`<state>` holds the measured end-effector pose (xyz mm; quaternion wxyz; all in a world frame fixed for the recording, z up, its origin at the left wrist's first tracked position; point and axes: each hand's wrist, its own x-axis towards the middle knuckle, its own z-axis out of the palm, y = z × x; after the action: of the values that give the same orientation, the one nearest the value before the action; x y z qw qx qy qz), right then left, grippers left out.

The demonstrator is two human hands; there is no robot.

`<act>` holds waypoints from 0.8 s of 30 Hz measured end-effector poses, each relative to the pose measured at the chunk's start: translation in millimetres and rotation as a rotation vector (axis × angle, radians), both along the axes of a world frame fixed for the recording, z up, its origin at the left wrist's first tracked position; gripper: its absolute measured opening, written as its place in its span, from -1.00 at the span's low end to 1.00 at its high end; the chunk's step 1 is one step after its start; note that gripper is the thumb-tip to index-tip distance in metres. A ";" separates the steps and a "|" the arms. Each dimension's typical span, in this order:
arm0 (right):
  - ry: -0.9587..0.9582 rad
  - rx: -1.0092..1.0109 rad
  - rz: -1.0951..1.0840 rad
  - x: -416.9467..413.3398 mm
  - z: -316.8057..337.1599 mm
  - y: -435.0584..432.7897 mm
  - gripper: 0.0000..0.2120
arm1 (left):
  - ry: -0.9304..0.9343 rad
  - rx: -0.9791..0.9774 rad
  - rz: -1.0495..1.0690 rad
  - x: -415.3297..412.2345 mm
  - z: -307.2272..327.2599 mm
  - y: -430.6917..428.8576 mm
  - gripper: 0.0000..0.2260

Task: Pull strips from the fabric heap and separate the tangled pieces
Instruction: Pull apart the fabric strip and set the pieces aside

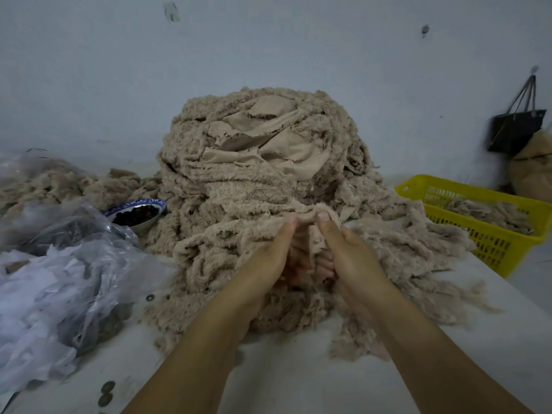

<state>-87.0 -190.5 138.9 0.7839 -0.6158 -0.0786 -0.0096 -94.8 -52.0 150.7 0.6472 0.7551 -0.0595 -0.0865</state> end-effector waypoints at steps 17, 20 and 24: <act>0.144 -0.567 -0.017 6.9 1.0 -37.2 -0.27 | 0.015 -0.747 0.171 11.0 -3.1 10.4 -0.67; 0.194 -0.238 0.201 4.6 6.5 -23.1 -0.22 | 0.002 -0.550 0.037 3.4 -6.8 -1.2 -0.62; 0.156 -0.036 0.170 9.7 17.2 -16.4 -0.70 | -0.038 -0.141 -0.081 -3.9 -20.3 -4.2 -0.79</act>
<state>-77.3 -206.9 156.1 0.7744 -0.6198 -0.0696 0.1065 -98.7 -56.3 130.4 0.6935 0.7061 -0.1083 -0.0937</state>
